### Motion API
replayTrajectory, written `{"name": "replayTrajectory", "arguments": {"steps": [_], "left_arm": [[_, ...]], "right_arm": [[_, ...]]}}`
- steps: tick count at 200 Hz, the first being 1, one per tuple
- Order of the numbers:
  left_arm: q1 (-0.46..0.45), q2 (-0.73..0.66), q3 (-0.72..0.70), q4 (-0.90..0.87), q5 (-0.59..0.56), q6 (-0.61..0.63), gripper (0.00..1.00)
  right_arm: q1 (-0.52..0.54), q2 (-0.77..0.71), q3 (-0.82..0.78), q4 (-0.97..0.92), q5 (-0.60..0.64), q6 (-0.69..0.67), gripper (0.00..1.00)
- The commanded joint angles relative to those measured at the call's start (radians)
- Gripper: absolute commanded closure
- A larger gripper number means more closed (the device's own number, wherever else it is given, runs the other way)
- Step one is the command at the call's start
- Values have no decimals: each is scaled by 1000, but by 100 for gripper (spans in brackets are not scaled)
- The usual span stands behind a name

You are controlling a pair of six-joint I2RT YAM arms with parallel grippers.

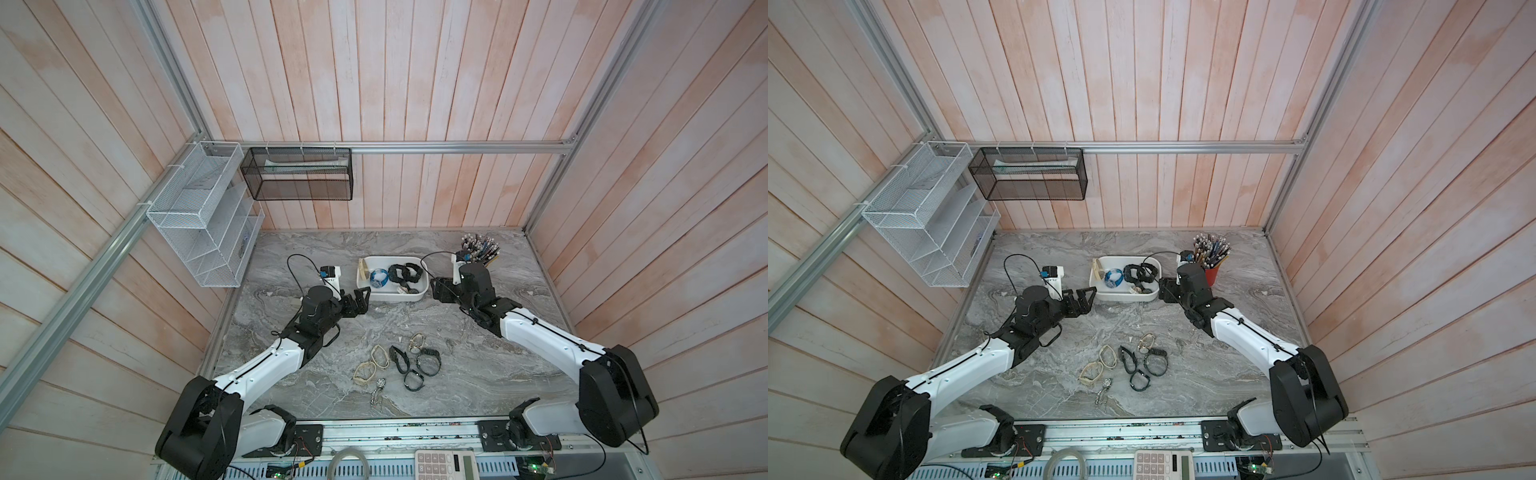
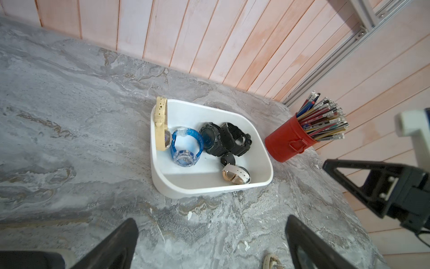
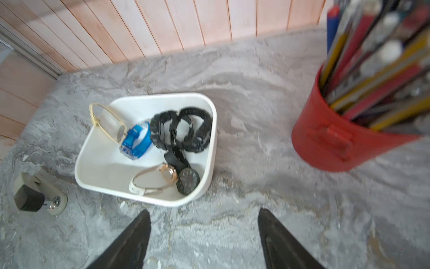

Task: Put the watch into the storage box
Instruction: Pick up the watch at the center of the board.

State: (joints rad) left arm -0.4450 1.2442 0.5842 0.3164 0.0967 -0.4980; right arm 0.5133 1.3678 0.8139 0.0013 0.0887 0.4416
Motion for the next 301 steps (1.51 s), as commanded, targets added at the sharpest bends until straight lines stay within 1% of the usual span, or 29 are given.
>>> {"name": "replayTrajectory", "arguments": {"steps": [1,21,40,63,84,105,124,142,158,172,188,203,218,237,253,288,301], "left_arm": [[1,21,23,44,27,-4,0],[1,24,16,52,22,-5,0],[0,32,14,56,15,-11,0],[1,46,12,75,23,-14,0],[1,47,17,76,28,-22,0],[1,44,10,76,20,-31,0],[1,42,4,72,15,-34,0],[1,36,2,66,10,-35,0],[2,24,0,53,5,-33,0],[1,13,-5,51,-4,-35,0],[0,9,-5,46,-12,-39,0],[1,11,-1,37,-6,-37,0],[1,8,3,25,-5,-33,0],[2,-1,-6,20,-16,-33,0],[1,-7,-7,12,-24,-36,0],[2,-12,-7,9,-26,-32,0],[0,-7,-5,1,-29,-30,0]], "right_arm": [[63,-55,-72,-161,21,100,26],[132,-102,-102,-271,42,167,26],[177,-164,-145,-337,38,224,26],[220,-249,-202,-364,32,270,28],[246,-315,-250,-370,-28,318,33],[292,-352,-285,-372,-48,356,38],[324,-351,-305,-380,-63,382,47],[349,-347,-329,-370,-68,409,53],[362,-341,-343,-357,-72,433,57],[366,-328,-354,-347,-60,446,57],[366,-304,-356,-328,-42,443,58],[366,-264,-349,-313,-30,437,61],[366,-228,-346,-300,-32,439,70],[367,-200,-342,-285,-31,442,77],[367,-188,-336,-290,-7,444,81],[366,-177,-327,-301,42,425,98],[367,-172,-316,-314,54,421,100]]}}
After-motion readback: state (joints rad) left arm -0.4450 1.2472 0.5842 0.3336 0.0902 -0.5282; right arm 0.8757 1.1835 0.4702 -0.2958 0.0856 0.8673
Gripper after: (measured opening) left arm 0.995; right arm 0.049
